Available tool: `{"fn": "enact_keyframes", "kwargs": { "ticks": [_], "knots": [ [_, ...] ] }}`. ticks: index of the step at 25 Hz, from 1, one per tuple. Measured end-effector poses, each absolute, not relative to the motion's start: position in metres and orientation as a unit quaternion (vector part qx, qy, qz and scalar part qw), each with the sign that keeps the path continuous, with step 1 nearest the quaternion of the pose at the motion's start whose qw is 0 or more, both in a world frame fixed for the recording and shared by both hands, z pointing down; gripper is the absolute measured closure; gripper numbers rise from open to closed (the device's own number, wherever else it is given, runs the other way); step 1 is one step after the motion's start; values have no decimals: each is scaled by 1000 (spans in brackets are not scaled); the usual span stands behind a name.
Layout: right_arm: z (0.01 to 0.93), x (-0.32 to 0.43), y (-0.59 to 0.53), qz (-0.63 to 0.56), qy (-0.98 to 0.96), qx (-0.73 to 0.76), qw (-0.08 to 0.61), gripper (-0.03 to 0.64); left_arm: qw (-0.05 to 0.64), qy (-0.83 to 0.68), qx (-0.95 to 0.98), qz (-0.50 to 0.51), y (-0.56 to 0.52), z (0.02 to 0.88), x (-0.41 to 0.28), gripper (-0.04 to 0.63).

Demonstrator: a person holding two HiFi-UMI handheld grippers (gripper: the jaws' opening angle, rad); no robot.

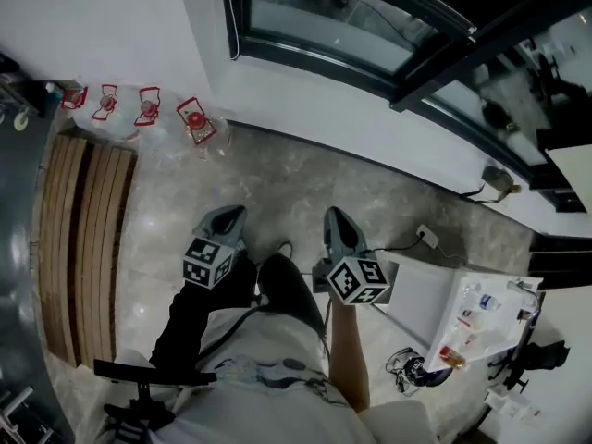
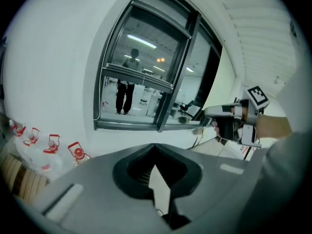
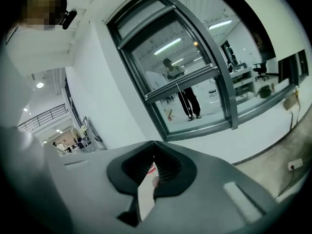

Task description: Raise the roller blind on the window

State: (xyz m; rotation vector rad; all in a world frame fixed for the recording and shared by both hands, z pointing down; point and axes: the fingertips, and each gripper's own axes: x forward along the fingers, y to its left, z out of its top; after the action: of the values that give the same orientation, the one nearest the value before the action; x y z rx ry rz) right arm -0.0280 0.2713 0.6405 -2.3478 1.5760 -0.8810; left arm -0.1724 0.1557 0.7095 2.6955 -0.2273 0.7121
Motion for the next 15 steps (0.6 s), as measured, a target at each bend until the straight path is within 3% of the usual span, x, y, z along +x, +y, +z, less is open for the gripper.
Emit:
{"fn": "enact_keyframes", "kwargs": {
  "ticks": [6,15],
  "knots": [
    [613,-56,273,-249,571,-778,86,615,159,-116,955,220,171,681,-205,597],
    [557,-75,356,-164,559,-811,59,615,83,-123,970,194,265,620,-184,597]
  ]
}}
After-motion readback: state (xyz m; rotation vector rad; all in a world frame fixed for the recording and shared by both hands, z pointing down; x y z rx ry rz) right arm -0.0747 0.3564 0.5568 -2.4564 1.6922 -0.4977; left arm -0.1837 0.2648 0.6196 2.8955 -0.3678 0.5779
